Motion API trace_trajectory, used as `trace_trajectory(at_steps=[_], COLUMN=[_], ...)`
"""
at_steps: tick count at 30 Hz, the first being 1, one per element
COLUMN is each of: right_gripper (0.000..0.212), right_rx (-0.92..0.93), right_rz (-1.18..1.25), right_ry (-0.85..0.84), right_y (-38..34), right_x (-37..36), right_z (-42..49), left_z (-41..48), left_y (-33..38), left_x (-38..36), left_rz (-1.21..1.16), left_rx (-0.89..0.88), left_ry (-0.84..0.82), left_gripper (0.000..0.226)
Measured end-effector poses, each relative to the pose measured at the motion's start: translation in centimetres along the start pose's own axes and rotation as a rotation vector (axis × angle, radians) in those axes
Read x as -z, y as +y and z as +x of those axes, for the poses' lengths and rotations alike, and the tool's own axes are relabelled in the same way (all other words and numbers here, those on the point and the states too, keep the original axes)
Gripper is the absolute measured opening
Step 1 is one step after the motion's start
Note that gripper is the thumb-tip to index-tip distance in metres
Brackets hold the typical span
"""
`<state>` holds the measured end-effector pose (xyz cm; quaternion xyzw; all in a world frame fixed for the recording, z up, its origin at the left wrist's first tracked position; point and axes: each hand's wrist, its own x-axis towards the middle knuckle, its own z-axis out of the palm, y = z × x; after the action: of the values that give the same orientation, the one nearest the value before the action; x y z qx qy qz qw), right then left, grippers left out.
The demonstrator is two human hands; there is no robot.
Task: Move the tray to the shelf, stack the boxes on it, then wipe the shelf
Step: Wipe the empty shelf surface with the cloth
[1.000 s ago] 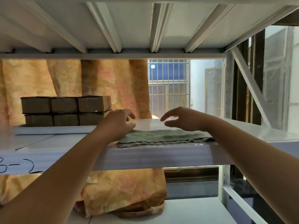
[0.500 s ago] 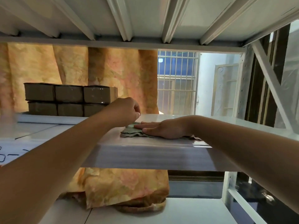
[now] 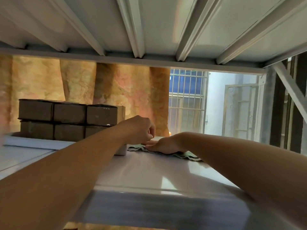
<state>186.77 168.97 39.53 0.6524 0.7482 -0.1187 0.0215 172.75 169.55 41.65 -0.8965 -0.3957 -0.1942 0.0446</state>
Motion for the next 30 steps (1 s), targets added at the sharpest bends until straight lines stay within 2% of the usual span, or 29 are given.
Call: trace_trajectory(at_steps=[3, 6, 10, 20, 24, 30], right_gripper=[0.056, 0.069, 0.065, 0.049, 0.056, 0.068], right_rx=[-0.092, -0.191, -0.194, -0.181, -0.152, -0.214], right_rz=[0.041, 0.099, 0.137, 0.033, 0.022, 0.027], right_ry=[0.002, -0.017, 0.017, 0.079, 0.065, -0.015], right_y=[0.3, 0.5, 1.1, 0.2, 0.8, 2.7], right_x=[0.9, 1.3, 1.8, 2.7, 2.4, 2.3], right_z=[2.3, 4.8, 7.4, 9.3, 9.9, 5.9], left_z=[0.4, 0.6, 0.6, 0.4, 0.4, 0.0], left_y=[-1.1, -1.4, -1.5, -2.3, -2.6, -2.1], left_x=[-0.4, -0.5, -0.4, -0.4, -0.5, -0.5], left_rz=[-0.044, -0.106, -0.143, -0.126, -0.101, -0.010], left_rx=[0.003, 0.006, 0.003, 0.004, -0.004, 0.002], left_ry=[0.004, 0.038, 0.073, 0.100, 0.107, 0.130], left_gripper=[0.013, 0.013, 0.018, 0.023, 0.021, 0.020])
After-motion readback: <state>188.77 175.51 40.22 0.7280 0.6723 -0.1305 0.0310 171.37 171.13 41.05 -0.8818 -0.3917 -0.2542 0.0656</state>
